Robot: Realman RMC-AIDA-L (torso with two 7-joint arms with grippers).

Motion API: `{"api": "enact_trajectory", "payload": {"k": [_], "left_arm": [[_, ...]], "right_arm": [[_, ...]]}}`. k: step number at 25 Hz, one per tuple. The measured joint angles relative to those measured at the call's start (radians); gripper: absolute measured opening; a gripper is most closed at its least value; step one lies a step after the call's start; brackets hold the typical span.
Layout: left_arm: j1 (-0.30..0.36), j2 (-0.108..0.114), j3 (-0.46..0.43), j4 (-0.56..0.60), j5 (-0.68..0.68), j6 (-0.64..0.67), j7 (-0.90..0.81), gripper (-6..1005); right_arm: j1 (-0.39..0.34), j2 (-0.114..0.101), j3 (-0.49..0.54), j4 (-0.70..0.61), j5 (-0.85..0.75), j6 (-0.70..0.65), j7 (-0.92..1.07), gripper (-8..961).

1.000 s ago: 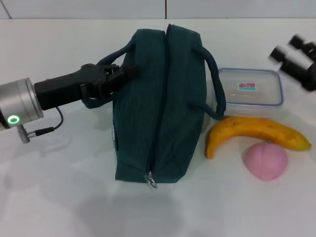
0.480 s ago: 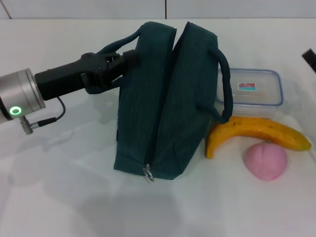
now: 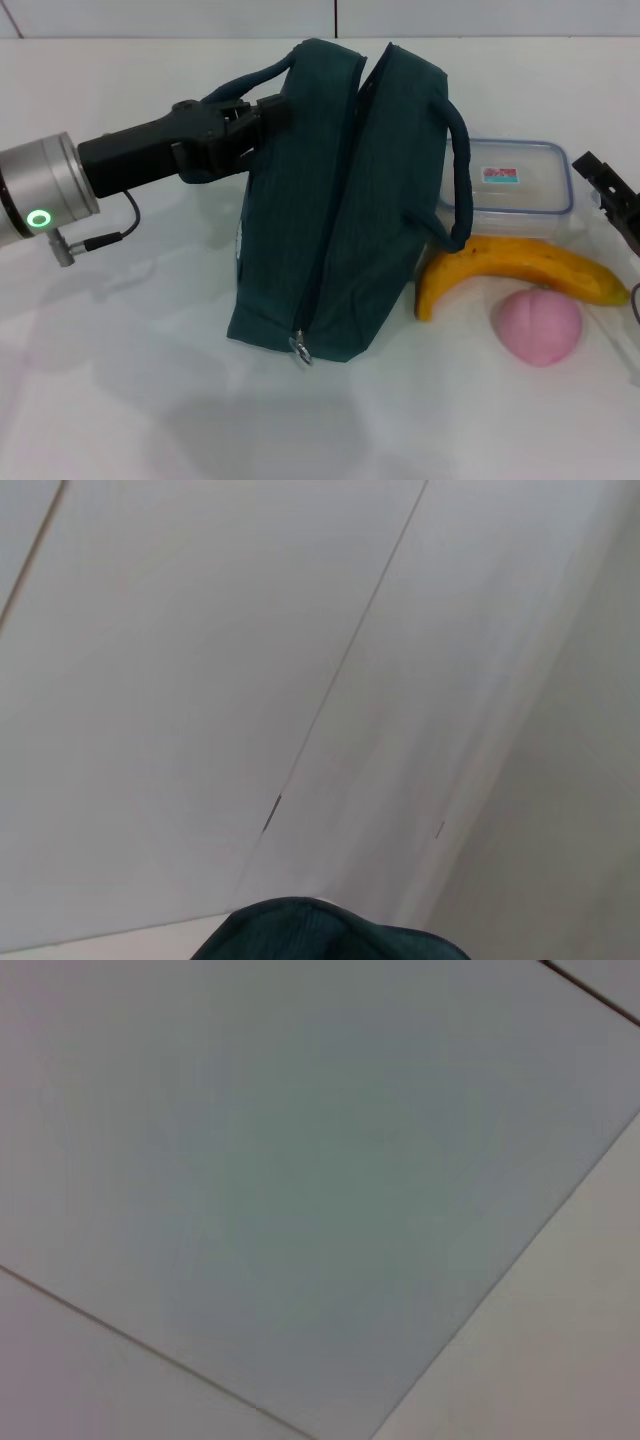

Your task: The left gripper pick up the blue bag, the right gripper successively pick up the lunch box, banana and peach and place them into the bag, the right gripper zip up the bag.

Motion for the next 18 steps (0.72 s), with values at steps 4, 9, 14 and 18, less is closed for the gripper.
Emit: {"api": "enact_trajectory", "payload": {"k": [4,9,14,18], "left_arm": [[0.0,0.0,0.0,0.001,0.004,0.0,-0.001,44],[0.004,-0.001,0.0,0.003,0.004,0.002,0.001,44],[0.006,-0.002,0.0,0.003,0.005,0.003,0.001,43],[0.006,-0.002,0.0,0.015,0.006,0.007,0.002,43]], "right_arm": [[-0.005,0.0,0.134,0.0,-0.151,0.014,0.011,852],[-0.001,0.0,0.159,-0.01,-0.208,0.024,0.058,850],[0.011,0.0,0.16,-0.018,-0.222,0.014,0.096,848],[0.02,0.0,0.163,-0.015,-0.225,0.009,0.116,846]]}}
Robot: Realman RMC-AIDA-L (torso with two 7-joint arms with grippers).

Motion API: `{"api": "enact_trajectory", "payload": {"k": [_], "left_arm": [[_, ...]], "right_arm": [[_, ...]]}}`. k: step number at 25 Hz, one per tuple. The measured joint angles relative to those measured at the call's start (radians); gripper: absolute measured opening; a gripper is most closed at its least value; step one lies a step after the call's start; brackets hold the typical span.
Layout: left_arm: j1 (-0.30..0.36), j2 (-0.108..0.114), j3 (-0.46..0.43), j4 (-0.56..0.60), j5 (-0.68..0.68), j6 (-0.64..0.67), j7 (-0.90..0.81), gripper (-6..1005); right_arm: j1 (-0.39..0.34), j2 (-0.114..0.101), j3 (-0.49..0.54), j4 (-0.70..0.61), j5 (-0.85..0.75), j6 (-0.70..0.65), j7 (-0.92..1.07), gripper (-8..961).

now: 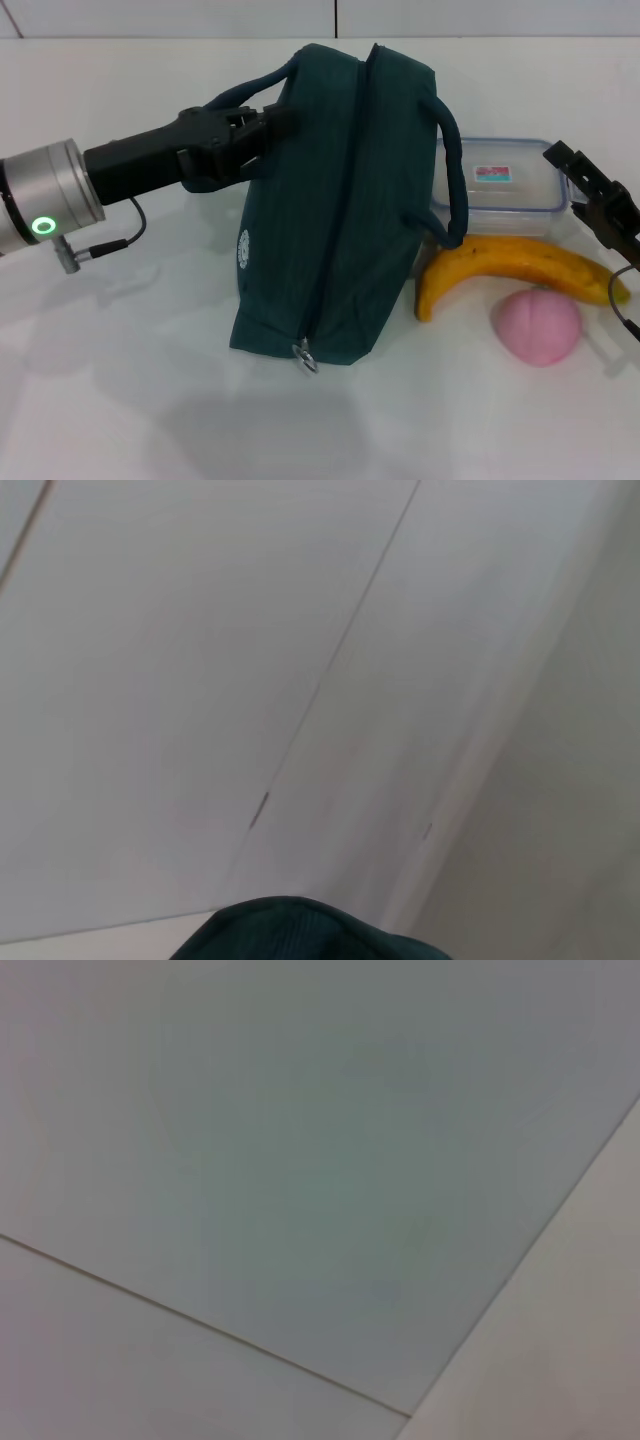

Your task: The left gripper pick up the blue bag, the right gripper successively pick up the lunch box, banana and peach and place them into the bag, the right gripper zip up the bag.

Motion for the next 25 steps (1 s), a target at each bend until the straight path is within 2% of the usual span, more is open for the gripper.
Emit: {"api": "enact_trajectory", "payload": {"k": [12,25], "left_arm": [[0.001,0.001,0.0,0.011,0.003,0.003,0.024,43],[-0.008,0.001,0.0,0.025,-0.004,0.0,0.037,43]], "right_arm": [[0.013,0.0,0.037,-0.012,0.002,0.012,0.114,842],[0.034,0.0,0.039,-0.035,0.007,0.089,0.172,839]]}}
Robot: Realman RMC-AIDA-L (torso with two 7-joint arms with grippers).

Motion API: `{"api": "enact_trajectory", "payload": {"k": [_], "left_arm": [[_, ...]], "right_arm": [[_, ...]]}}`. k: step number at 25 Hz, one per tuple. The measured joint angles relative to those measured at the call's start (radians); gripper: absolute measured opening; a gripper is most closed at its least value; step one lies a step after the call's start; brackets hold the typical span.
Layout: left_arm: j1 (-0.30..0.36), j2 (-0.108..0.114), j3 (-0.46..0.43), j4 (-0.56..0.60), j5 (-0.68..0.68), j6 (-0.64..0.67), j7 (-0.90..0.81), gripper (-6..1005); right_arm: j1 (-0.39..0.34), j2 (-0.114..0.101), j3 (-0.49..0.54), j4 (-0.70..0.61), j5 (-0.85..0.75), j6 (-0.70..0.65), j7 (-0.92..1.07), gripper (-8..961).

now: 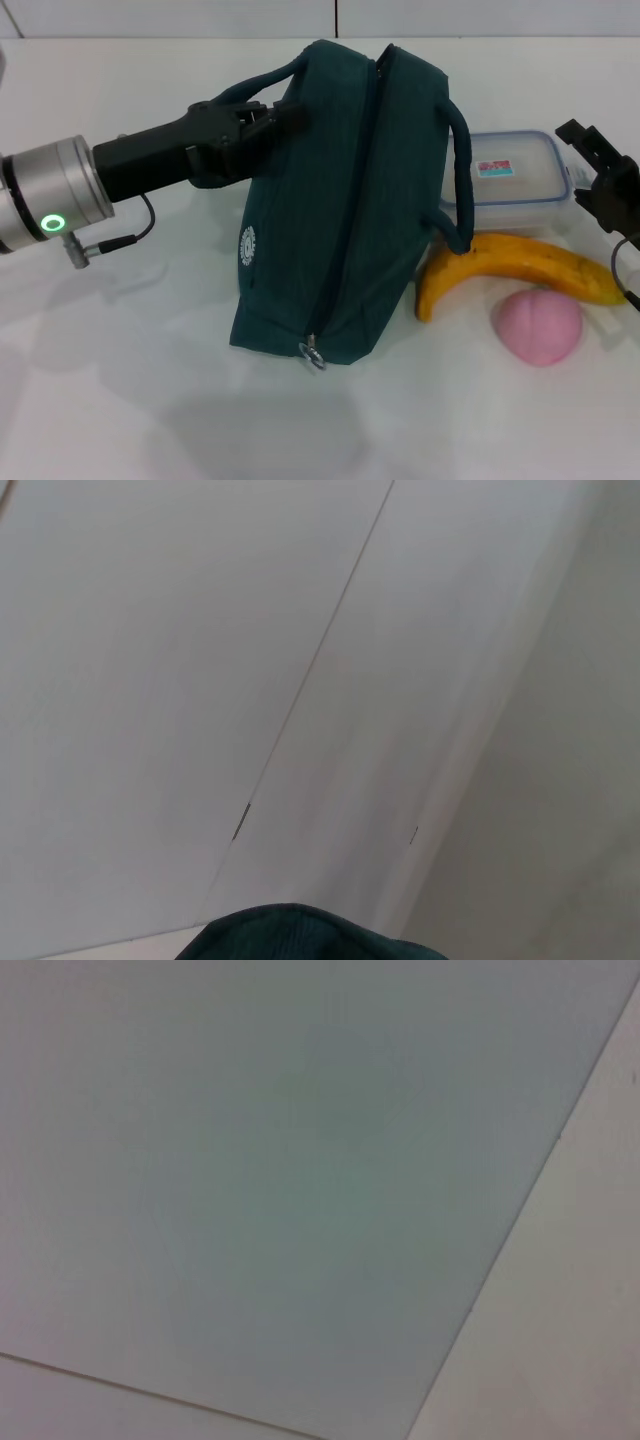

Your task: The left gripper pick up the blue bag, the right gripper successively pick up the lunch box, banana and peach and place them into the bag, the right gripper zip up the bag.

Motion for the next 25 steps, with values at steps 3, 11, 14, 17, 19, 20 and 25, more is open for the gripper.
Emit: {"api": "enact_trajectory", "payload": {"k": [3,11,14,17,19,20,25], "left_arm": [[-0.003,0.0,0.0,0.0,-0.001,-0.002,0.0,43],[-0.004,0.0,0.0,0.0,-0.003,-0.003,0.0,43],[-0.004,0.0,0.0,0.0,-0.003,-0.003,0.0,43],[-0.004,0.0,0.0,0.0,-0.003,-0.003,0.0,43],[-0.004,0.0,0.0,0.0,-0.003,-0.003,-0.001,43],[-0.004,0.0,0.0,0.0,-0.003,-0.003,-0.001,43],[-0.001,0.001,0.0,0.0,0.0,-0.002,0.001,43]], "right_arm": [[0.004,0.0,0.0,0.0,0.001,0.003,0.001,839],[0.009,0.0,0.023,0.009,-0.002,0.029,0.012,692],[0.005,0.0,0.026,0.01,-0.003,0.029,0.011,577],[0.003,0.0,0.026,0.01,-0.003,0.023,0.003,459],[0.003,0.0,0.026,0.011,-0.004,0.02,-0.007,385],[0.003,0.0,0.026,0.013,-0.004,0.017,-0.016,350],[0.002,0.0,0.026,0.022,-0.003,-0.025,-0.07,201]]}}
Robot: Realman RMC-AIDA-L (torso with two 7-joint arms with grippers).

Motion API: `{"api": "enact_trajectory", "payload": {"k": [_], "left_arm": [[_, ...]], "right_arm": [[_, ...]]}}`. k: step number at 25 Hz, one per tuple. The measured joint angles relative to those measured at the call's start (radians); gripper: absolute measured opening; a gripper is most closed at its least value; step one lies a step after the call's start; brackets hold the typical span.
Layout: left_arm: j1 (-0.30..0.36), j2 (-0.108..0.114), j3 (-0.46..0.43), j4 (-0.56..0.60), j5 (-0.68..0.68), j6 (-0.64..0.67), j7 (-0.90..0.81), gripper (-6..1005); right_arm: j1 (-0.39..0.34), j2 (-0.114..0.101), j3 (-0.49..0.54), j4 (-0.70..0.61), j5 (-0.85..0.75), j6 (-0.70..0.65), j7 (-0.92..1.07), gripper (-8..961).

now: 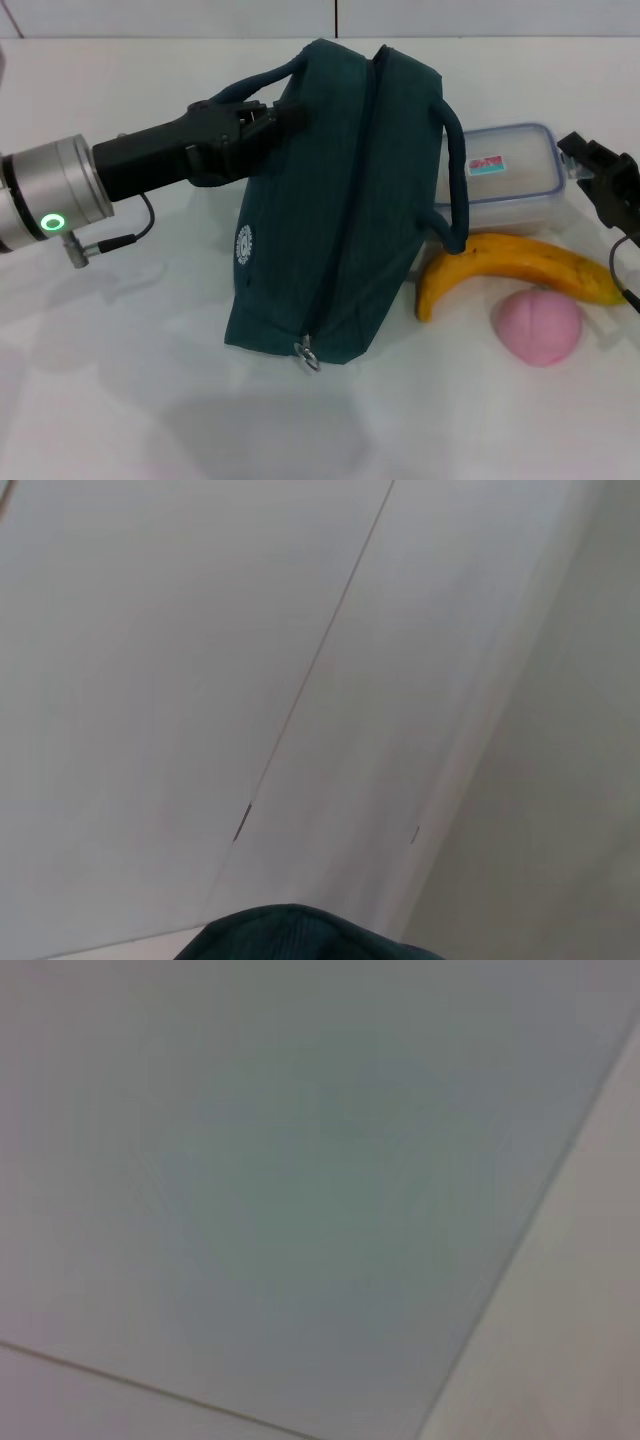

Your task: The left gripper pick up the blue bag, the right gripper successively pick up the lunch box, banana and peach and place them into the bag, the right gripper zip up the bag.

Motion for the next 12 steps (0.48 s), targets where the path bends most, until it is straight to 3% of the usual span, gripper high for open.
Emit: {"api": "enact_trajectory", "payload": {"k": [12], "left_arm": [[0.01,0.001,0.0,0.0,0.002,0.01,0.009,42]], "right_arm": [[0.005,0.0,-0.005,-0.011,-0.003,-0.009,-0.081,119]]}}
